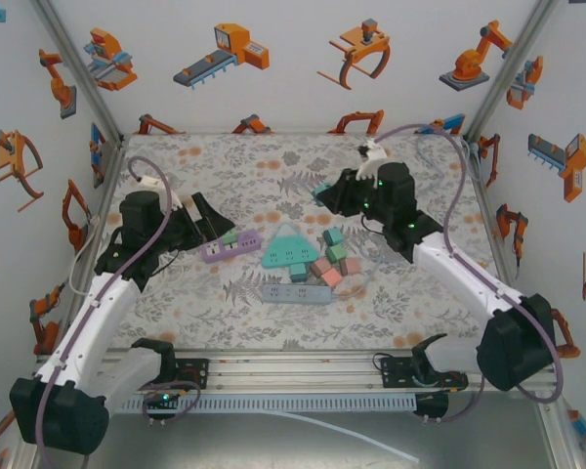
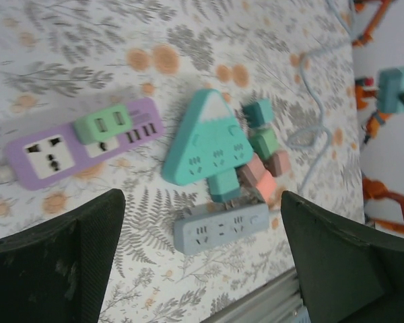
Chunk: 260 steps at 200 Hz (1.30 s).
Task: Pull the plug off the socket
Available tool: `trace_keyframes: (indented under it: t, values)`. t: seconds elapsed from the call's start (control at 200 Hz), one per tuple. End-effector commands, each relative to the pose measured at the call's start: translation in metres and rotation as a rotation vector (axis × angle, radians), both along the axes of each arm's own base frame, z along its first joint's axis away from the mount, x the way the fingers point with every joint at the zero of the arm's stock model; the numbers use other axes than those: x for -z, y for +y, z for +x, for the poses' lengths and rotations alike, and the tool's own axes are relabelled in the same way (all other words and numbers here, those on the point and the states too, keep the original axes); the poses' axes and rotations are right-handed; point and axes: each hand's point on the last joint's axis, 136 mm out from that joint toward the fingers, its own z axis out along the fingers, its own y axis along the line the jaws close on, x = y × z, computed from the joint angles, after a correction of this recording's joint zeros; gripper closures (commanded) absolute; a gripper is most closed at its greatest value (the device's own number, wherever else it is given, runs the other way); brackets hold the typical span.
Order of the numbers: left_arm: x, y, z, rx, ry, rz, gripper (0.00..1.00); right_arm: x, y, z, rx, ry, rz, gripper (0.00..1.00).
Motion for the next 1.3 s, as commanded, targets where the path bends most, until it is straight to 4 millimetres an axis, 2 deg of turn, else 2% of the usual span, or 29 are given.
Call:
trace_keyframes:
  t: [0.0,0.065,0.14,0.255,0.421,0.536,0.761,0.861,1.117,1.297]
  values:
    - [-0.028,-0.031,-0.018,0.162,-0.099,-0.006,0.09,0.014,-0.030,0.001,0.132,0.142,0.112,0.99]
    - [-0.029,-0.046,-0.029,0.229,-0.111,-0.003,0.07,0.029,-0.039,0.002,0.170,0.196,0.117,0.98]
    - [-0.030,-0.062,-0.044,0.303,-0.124,0.013,0.05,0.046,-0.041,0.006,0.179,0.247,0.110,0.97]
    - [-0.028,-0.082,-0.069,0.422,-0.150,0.045,0.00,0.065,-0.031,0.018,0.140,0.315,0.098,0.96]
    - [-0.005,-0.095,-0.090,0.493,-0.128,0.061,0.03,0.086,-0.009,0.043,0.037,0.359,0.038,0.94]
    - [0.006,-0.092,-0.092,0.461,-0.116,0.087,0.03,0.104,0.003,0.059,-0.025,0.382,-0.024,0.91]
    - [0.007,-0.075,-0.083,0.357,-0.144,0.137,0.03,0.144,0.021,0.080,-0.122,0.459,-0.102,0.86]
    - [0.008,-0.071,-0.081,0.337,-0.141,0.158,0.03,0.156,0.030,0.086,-0.169,0.485,-0.101,0.84]
    - [0.016,-0.060,-0.079,0.285,-0.129,0.182,0.03,0.195,0.032,0.090,-0.172,0.579,-0.122,0.82]
    - [0.018,-0.055,-0.079,0.261,-0.126,0.193,0.03,0.219,0.031,0.081,-0.180,0.640,-0.129,0.76]
